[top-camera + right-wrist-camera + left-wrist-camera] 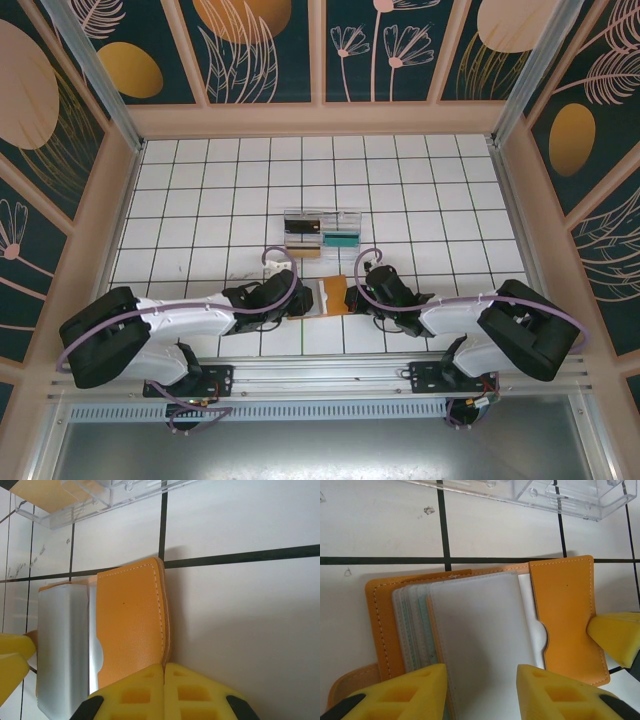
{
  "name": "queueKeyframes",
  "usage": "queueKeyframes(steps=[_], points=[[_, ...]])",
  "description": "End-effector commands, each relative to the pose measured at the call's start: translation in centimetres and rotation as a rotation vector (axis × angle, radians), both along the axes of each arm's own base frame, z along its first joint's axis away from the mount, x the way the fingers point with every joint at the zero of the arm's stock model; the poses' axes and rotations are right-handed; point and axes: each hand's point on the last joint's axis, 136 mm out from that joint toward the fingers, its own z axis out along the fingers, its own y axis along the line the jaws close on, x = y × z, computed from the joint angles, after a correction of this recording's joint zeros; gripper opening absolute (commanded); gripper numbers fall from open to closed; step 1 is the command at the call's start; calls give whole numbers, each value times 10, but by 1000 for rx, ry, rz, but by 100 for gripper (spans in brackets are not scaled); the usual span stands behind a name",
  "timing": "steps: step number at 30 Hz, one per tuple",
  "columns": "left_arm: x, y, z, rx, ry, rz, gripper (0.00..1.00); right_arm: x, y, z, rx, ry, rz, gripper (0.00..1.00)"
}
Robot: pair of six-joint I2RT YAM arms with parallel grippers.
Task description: Take the credit cards out of the card holder
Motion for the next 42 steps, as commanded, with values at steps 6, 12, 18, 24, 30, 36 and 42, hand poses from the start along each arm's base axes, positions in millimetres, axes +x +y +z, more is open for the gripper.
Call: queueKeyframes(steps=[6,12,18,24,30,36,42], points=[[0,4,-8,35,20,16,40,-1,0,-3,-14,10,-9,0],[1,9,-5,45,12,31,39,-2,-1,-5,-19,11,-10,0],[1,12,-7,58,18,43,39,-2,0,-6,-19,14,-8,0],[-1,9,-8,46,20,27,39,-1,1,-5,-17,13,-6,0],[-1,-3,-13,18,37,-1,39,-2,2,-6,-19,15,-4,0],[-4,-20,-12,-54,49,-44,43,-2,1,-6,-22,14,-5,0],[-4,-21,-8,-67,42,-51,57,-2,1,-6,-22,14,-5,0]])
